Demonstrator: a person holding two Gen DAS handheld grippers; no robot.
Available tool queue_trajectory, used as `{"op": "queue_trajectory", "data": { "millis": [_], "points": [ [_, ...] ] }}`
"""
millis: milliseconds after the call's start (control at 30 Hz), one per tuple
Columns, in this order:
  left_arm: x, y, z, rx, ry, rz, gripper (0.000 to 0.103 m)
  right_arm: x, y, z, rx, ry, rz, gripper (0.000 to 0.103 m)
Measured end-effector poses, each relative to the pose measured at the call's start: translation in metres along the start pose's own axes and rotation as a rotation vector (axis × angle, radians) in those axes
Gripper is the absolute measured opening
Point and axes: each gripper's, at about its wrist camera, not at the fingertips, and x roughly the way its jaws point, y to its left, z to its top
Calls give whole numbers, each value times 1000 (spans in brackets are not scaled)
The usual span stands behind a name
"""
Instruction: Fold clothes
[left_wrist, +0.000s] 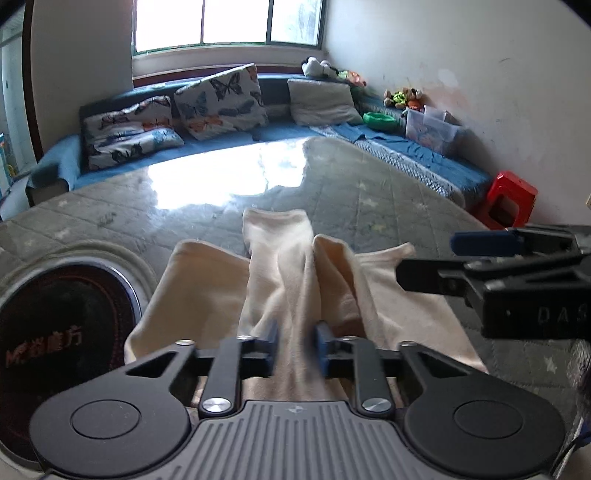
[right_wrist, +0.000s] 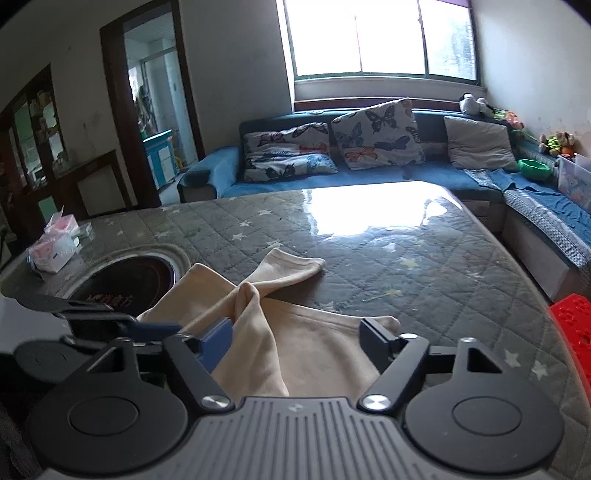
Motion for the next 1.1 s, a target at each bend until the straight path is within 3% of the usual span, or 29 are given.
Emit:
{"op": "queue_trajectory", "data": {
  "millis": [133, 300, 400, 567, 667, 800, 833, 867, 933, 1000, 1067, 1100],
  "points": [
    [-6, 8, -1, -4, -39, -10, 6, 15, 10, 6, -23, 24, 42, 67],
    [-17, 14, -5, -7, -75, 14, 4, 37, 23, 11, -72, 53, 62, 55],
    [-23, 19, -9, -12, -85, 32, 4, 54, 27, 11, -81, 86, 64, 41],
    [-26, 25, -11, -33, -76, 56, 3, 66, 26, 2, -85, 110, 64, 11],
    [-26, 24, -10, -36, -70, 52, 4, 52, 15, 0, -61, 79, 42, 6],
    [-22, 15, -6, -25, -61, 47, 10, 25, 2, -4, -35, 30, 13, 5],
    [-20, 14, -6, -20, -57, 49, 20, 16, -1, -6, -34, 17, 0, 5],
    [-18, 12, -6, -15, -54, 52, 38, 6, -6, -8, -31, 3, -15, 5],
    [-13, 10, -6, -5, -47, 57, 49, -11, -13, -14, -15, -23, -41, 5],
    [-9, 7, -6, 6, -40, 63, 47, -30, -22, -23, 8, -44, -75, 5],
    [-4, 5, -6, 16, -32, 68, 13, -47, -31, -32, 34, -57, -102, 5],
    [-2, 4, -6, 21, -29, 71, 13, -54, -36, -37, 42, -59, -119, 5]
  ]
}}
